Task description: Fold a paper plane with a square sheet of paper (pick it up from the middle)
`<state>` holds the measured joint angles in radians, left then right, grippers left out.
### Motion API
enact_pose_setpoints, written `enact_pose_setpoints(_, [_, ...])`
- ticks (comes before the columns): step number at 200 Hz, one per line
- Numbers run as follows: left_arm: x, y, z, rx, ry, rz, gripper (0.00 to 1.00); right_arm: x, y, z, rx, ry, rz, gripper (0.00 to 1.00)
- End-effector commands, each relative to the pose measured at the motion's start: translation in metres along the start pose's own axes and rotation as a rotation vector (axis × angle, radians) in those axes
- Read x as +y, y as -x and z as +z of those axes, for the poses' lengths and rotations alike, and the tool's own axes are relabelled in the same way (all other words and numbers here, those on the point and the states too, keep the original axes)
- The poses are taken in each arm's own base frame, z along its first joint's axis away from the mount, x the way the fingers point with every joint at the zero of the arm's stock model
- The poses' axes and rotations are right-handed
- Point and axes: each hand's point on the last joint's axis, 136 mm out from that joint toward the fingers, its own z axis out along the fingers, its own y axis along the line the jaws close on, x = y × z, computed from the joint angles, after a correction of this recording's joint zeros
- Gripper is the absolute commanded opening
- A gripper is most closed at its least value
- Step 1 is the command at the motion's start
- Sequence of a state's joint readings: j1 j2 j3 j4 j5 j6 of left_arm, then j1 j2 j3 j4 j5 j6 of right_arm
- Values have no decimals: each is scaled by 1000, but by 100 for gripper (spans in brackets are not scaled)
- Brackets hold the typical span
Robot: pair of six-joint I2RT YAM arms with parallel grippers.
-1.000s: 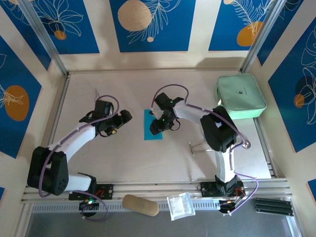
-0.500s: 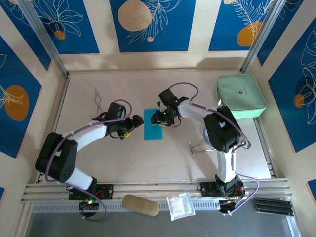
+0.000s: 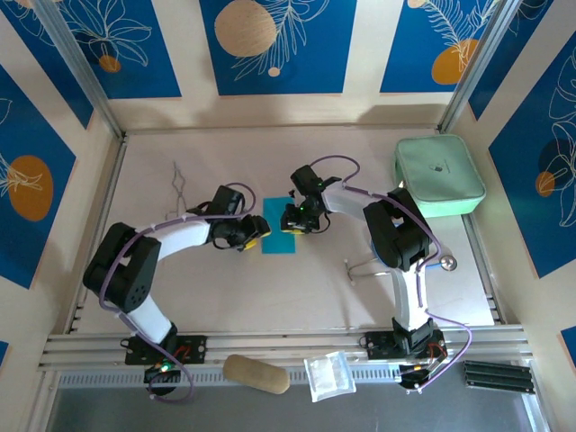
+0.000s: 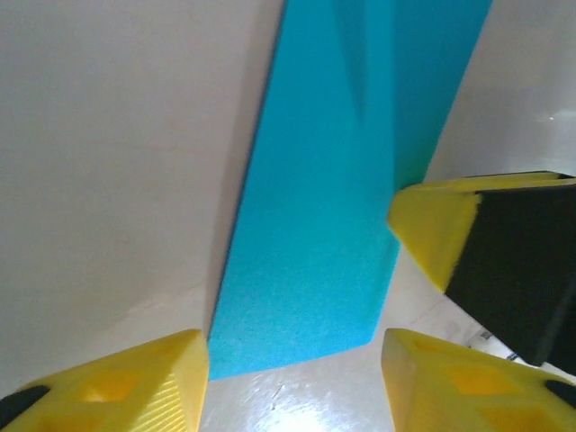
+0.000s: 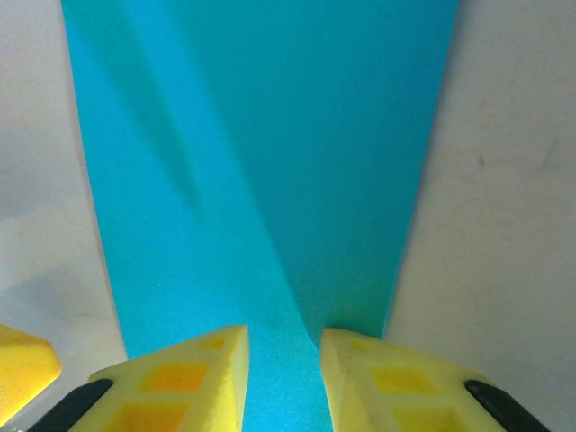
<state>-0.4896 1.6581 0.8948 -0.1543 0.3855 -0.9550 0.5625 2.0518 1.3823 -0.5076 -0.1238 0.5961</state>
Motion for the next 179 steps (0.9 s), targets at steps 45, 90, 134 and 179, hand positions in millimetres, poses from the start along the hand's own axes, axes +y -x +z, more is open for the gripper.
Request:
enact_pose_setpoints(45, [-1, 12, 7, 22, 88, 85, 44, -35, -12, 15, 62, -86, 27, 27])
enact_pose_setpoints(90, [-2, 18, 19, 42, 105, 79, 41, -36, -13, 17, 66, -85, 26, 26])
enact_pose_setpoints(134, [3, 17, 27, 65, 123, 58, 39, -36, -12, 17, 67, -81, 26, 26])
enact_pose_setpoints(179, [5, 10, 36, 106, 118, 37, 40, -37, -12, 16, 68, -83, 31, 26])
